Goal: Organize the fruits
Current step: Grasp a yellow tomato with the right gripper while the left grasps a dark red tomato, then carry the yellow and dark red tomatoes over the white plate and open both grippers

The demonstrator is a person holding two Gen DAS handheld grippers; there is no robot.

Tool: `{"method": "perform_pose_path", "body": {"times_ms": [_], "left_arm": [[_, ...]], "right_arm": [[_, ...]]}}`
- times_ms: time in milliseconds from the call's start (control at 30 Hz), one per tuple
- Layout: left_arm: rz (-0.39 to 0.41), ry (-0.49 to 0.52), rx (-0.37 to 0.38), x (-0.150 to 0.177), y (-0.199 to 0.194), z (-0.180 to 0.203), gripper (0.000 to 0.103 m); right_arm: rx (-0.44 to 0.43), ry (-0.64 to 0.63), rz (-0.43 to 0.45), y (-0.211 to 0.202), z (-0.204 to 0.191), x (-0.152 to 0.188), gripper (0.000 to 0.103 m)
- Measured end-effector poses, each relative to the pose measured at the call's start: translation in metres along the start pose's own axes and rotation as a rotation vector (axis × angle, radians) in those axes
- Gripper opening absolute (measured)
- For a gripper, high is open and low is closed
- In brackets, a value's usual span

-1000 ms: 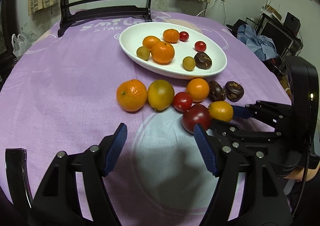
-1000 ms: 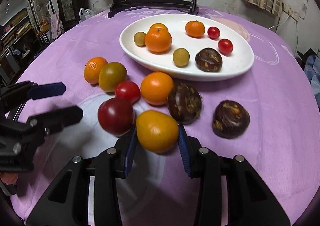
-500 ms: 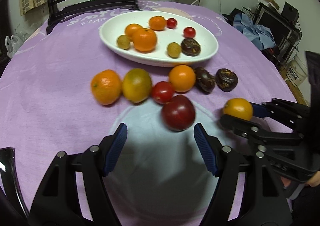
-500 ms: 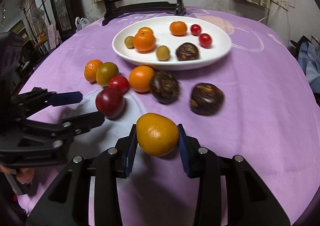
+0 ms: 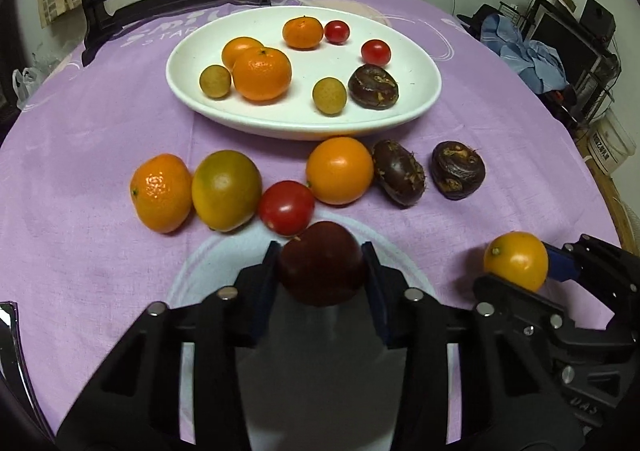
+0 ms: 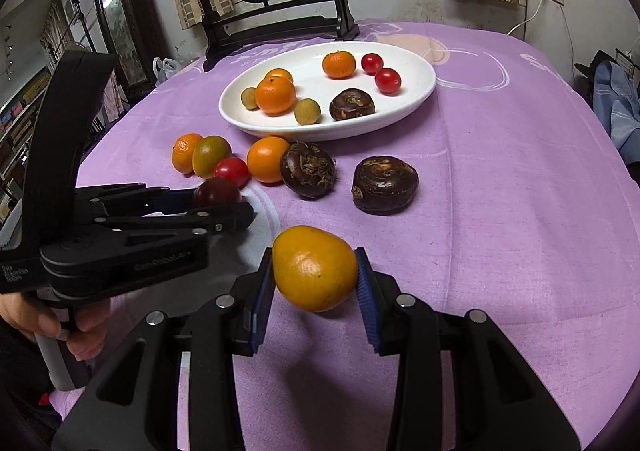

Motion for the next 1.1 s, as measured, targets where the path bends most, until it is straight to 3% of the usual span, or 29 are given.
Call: {"method": "perform_pose_path", "body": {"times_ms": [100, 300, 467, 600, 833, 1100], "left_arm": [[-0.01, -0.009, 0.008, 0.002, -0.005, -0.005, 0.041], [0.025, 0.064, 0.005, 0.008, -0.031, -0.001, 0.04], [0.106, 0.105, 0.0, -0.022, -0.063, 0.006, 0.04], [0.152, 0.071, -0.006, -0.056, -0.074, 0.005, 0.04], [0.185, 0.023, -0.037, -0.116, -0.052, -0.004, 0.04], [0.145, -0.016, -0.067, -0.148, -0.002, -0.014, 0.04]], "right_arm": [[0.003, -0.002, 0.002, 0.0, 0.0, 0.0, 0.039], [0.004, -0.007, 0.003, -0.003, -0.001, -0.008, 0.039], [0.071, -0.065, 0.036, -0.023, 0.004, -0.04, 0.039], [0.119, -0.112, 0.089, -0.034, 0.011, -0.076, 0.039], [0.15, -0.127, 0.097, -0.002, 0.03, -0.121, 0.039], [0.138, -0.138, 0.015, 0.066, 0.046, -0.139, 0.039]]}}
Point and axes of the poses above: each gripper's, at about its wrist camera, not at the fingertips, and y roughly the way its jaws point, z to its right, x to its underside, the point moved 8 cm from there along y, roughly the way its jaws point, and after that the axes turned 12 degrees about -y, right-handed, at the moved point
